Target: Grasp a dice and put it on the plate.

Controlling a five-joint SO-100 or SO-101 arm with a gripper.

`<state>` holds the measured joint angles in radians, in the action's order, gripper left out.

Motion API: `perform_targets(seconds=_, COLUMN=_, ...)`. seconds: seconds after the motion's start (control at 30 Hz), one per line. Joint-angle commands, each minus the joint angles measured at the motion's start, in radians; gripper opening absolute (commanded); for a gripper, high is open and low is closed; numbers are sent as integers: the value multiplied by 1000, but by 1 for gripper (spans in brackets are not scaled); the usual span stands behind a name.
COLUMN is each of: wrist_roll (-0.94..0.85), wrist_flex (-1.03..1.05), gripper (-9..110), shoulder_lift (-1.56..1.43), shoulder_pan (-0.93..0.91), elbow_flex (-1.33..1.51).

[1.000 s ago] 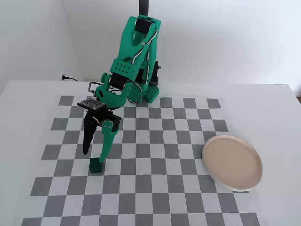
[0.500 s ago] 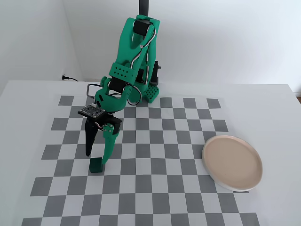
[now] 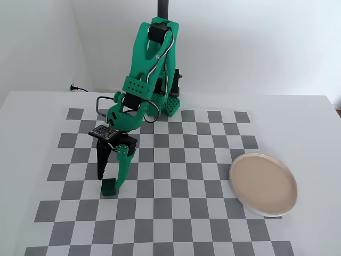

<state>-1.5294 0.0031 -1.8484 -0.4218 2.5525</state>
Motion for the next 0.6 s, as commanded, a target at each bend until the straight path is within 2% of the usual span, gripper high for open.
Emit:
perform_targets(seconds=0.0, wrist_roll=-6, wrist_flex=-34, gripper=17, shoulder_lift=2, shoulder_pan=0, elbow_flex=-81)
perform_targets(seconds=0.57, wrist_roll=-11, wrist_flex=-129, gripper=18, shoulder_lift=129, shoulder_pan=8, elbow_flex=-81)
